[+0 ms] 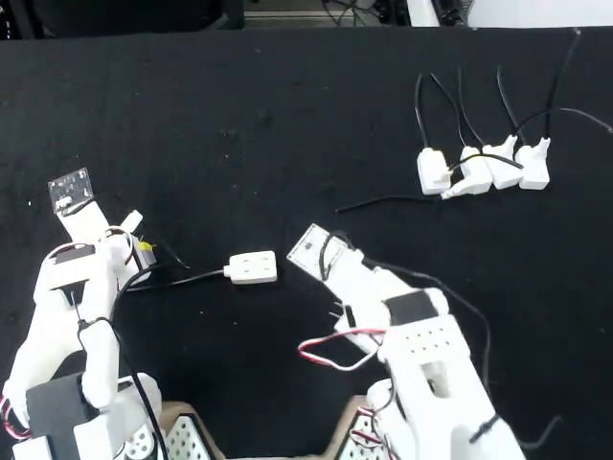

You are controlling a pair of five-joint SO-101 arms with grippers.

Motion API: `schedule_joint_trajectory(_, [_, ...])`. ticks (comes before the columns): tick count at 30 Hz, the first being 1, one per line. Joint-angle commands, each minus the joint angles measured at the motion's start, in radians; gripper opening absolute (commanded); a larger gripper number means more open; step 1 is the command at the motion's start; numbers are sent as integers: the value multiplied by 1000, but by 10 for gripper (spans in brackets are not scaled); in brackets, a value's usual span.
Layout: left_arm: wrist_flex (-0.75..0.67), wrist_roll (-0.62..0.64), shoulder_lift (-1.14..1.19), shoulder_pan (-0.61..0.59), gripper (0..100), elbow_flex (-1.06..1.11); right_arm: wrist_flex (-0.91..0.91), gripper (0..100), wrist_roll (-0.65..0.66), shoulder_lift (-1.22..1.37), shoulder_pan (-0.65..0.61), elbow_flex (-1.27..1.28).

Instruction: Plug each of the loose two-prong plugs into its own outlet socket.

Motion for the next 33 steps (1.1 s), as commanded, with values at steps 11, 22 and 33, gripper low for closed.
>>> schedule_joint_trajectory(11, [-12, 15, -26, -4, 223, -47, 8, 127, 6, 160, -38, -90])
schedule_joint_trajectory(22, [-12, 15, -29, -5, 223, -45, 9, 127, 9, 160, -84, -96])
schedule_joint_trajectory(33, [-12, 15, -31, -5, 223, -44, -75, 127, 9, 168, -40, -110])
